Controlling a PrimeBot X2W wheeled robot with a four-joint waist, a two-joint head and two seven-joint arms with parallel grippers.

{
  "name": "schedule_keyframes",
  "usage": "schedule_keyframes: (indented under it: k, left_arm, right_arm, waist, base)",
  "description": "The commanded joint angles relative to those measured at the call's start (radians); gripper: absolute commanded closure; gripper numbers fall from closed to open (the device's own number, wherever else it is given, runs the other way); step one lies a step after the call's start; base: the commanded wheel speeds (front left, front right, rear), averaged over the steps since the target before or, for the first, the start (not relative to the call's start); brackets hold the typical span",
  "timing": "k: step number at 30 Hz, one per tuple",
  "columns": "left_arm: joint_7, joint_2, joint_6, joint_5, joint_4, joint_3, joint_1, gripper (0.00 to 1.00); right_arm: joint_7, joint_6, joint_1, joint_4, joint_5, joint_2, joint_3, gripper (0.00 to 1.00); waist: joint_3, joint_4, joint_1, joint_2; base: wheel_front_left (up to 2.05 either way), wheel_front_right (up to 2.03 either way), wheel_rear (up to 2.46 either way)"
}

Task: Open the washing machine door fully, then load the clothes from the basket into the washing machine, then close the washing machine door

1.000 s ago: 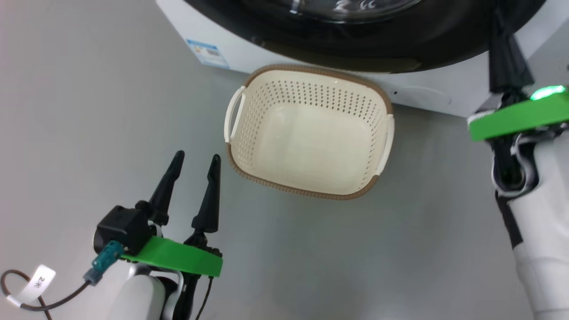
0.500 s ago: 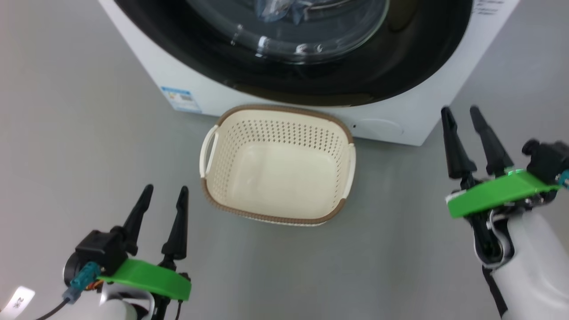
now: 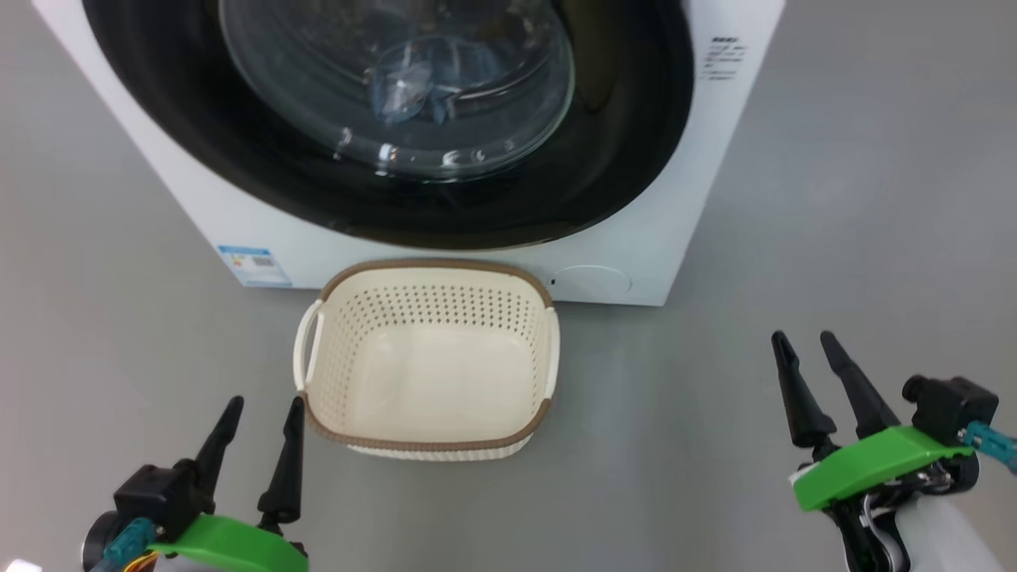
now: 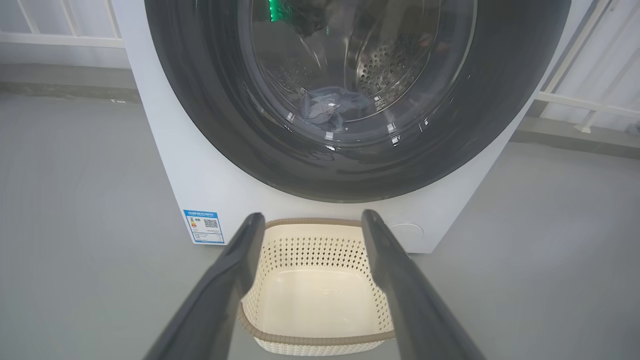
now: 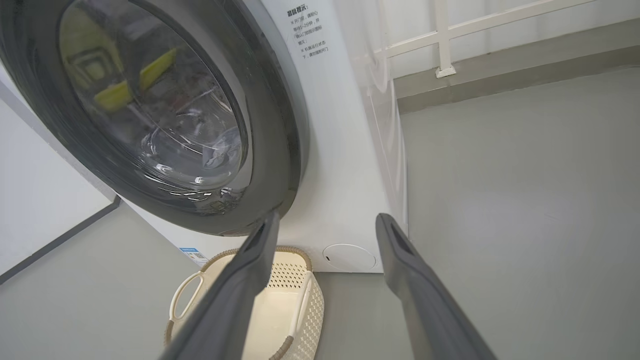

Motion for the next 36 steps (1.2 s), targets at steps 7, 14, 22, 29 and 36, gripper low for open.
schedule_keyframes:
  k: [7,14,22,29,36]
  left_arm:
    - [-0.006,0.038,-0.002,-0.007,-0.001,0.055,0.015,0.00]
    - [-0.006,0.043,-0.002,-0.007,0.012,0.066,0.044,0.00]
    - [-0.006,0.048,-0.002,0.000,0.012,0.083,0.063,0.00]
    - [-0.006,0.044,-0.002,-0.004,0.012,0.091,0.084,0.00]
    - [-0.006,0.040,-0.002,0.007,-0.003,0.097,0.096,0.00]
  right_arm:
    - [-0.005,-0.006,0.076,-0.007,-0.025,-0.019,0.027,0.00]
    - [-0.005,-0.006,0.137,-0.004,-0.036,-0.041,0.018,0.00]
    - [-0.005,-0.006,0.184,-0.019,-0.047,-0.046,-0.013,0.00]
    - [-0.005,-0.006,0.211,-0.027,-0.054,-0.044,-0.032,0.00]
    - [-0.005,-0.006,0.227,-0.036,-0.061,-0.039,-0.047,0.00]
  waist:
    - [-0.069,-0.069,0.0000,0.0000]
    - [-0.094,-0.092,0.0000,0.0000]
    - [-0.106,-0.113,0.0000,0.0000]
    - [-0.120,-0.124,0.0000,0.0000]
    - [-0.117,-0.122,0.0000,0.0000]
  base:
    - [0.00,0.00,0.00]
    - [0.00,0.00,0.00]
    - [0.00,0.00,0.00]
    - [0.00,0.00,0.00]
    - [0.00,0.00,0.00]
